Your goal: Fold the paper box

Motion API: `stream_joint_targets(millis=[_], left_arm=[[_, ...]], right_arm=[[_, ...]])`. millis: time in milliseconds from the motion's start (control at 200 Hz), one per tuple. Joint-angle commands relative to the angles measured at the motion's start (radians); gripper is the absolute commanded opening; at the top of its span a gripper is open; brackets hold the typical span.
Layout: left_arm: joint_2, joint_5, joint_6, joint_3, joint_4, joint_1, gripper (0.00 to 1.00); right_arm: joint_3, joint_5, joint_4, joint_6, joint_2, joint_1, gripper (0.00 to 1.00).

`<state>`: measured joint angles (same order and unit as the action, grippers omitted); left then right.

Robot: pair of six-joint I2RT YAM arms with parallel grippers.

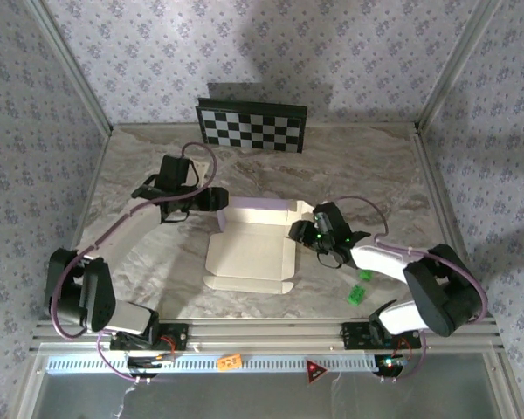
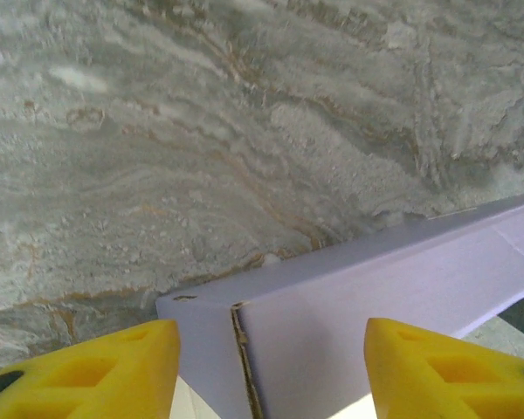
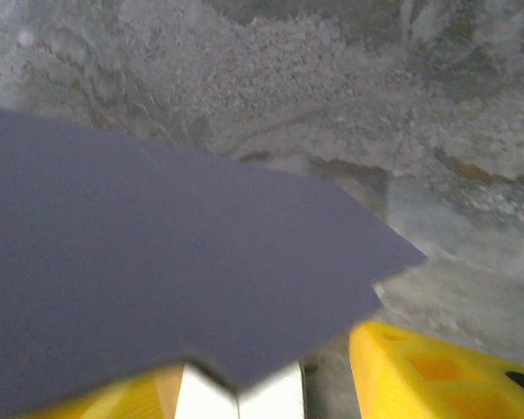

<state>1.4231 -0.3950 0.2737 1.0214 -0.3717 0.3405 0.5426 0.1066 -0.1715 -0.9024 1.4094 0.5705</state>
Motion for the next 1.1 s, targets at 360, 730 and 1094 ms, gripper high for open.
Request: stream_joint_targets(millis=[360,730,1094], left_arm=[[0.036,-0.011,-0.042,0.029,-0.096,-0.009,0.52],[0.043,0.008,-0.047,0.024,-0.107,-0.009,0.51],[0.050,0.008,-0.051,0.027,-0.116,-0.009,0.51]], right_arm=[[-0.016,-0.137,-0.159,-0.053,0.099,0.020,0.58],[-0.046,-0.178,-0.291,-0.113,0.171,0.072,0.58],[-0.103,-0.183,-0.484,-0.116,0.132,0.082,0.54]])
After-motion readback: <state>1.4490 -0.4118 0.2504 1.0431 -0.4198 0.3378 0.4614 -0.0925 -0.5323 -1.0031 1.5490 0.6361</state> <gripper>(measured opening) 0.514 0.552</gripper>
